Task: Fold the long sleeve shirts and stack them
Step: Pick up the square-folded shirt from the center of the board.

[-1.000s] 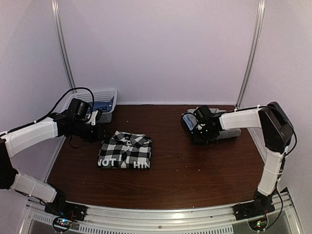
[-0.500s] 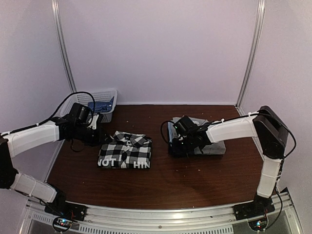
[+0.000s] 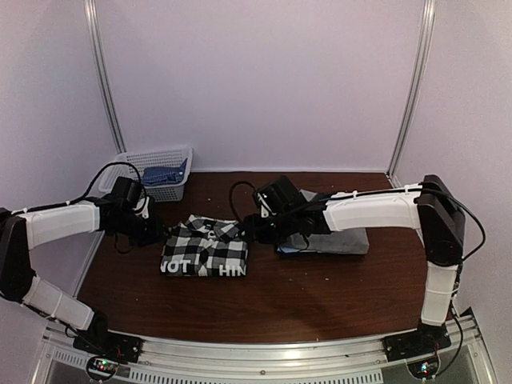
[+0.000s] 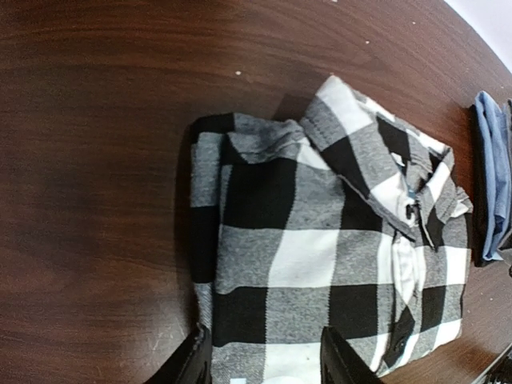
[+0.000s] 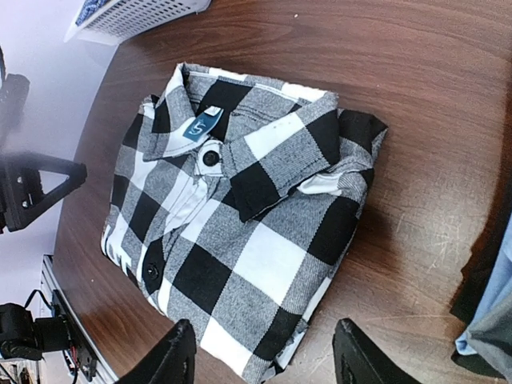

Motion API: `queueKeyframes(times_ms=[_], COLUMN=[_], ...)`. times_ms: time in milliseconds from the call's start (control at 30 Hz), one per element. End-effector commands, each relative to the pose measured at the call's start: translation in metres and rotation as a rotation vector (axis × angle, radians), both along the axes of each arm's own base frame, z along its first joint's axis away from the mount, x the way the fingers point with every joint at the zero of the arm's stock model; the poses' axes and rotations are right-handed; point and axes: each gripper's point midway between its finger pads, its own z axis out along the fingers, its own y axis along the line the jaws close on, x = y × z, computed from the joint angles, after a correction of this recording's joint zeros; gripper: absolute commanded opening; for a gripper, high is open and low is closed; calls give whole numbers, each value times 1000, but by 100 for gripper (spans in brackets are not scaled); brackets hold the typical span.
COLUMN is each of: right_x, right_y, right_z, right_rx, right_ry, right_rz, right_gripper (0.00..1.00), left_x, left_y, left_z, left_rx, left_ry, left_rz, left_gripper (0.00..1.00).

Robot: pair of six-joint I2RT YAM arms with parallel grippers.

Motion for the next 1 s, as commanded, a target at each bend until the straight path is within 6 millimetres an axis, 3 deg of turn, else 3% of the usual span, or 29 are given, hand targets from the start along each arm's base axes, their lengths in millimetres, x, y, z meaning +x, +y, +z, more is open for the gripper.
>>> queueKeyframes(times_ms=[0,367,733,867,967], right_x=[5,8,15,19,24], right_y=[12,19,30,34,37], right_z=[-21,-65,-87,-87,-84], right_rx=[-9,-45,-45,-45,-48], right_ry=[18,53,75,68,59], right_rz=[23,51,62,59,56], right_gripper=[62,63,58,49,36], left_x=[10,10,9,4,3], left_y=[5,12,5,-7,-14], left_z=[-7,-49,-74,-79,-78], left_rx=[-28,-11,-34,-95,-120], left_ry=[-12,84,144,167,175], left_rz=[17,36,19,-10,-25], left_gripper=[51,55,58,48,33])
